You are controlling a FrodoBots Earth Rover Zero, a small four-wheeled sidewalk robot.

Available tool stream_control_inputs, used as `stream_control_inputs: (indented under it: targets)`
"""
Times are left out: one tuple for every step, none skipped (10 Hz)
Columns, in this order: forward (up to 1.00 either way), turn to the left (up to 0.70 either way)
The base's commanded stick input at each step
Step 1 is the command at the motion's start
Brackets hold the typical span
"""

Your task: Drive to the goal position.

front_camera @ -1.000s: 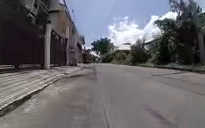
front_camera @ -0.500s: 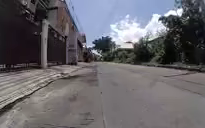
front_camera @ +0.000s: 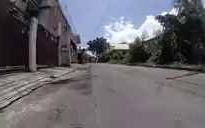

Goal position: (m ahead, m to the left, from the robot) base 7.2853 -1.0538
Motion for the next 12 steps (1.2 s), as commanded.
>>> stream_control_inputs:
  targets:
    - [1.0,-0.04]
    - [1.0,-0.04]
    - [1.0,-0.04]
    - [1.0,-0.04]
    - [1.0,-0.04]
    - [1.0,-0.04]
    - [1.0,-0.04]
    - [1.0,-0.05]
    - [1.0,-0.11]
    - [1.0,-0.27]
    - [1.0,-0.39]
    - [1.0,-0.33]
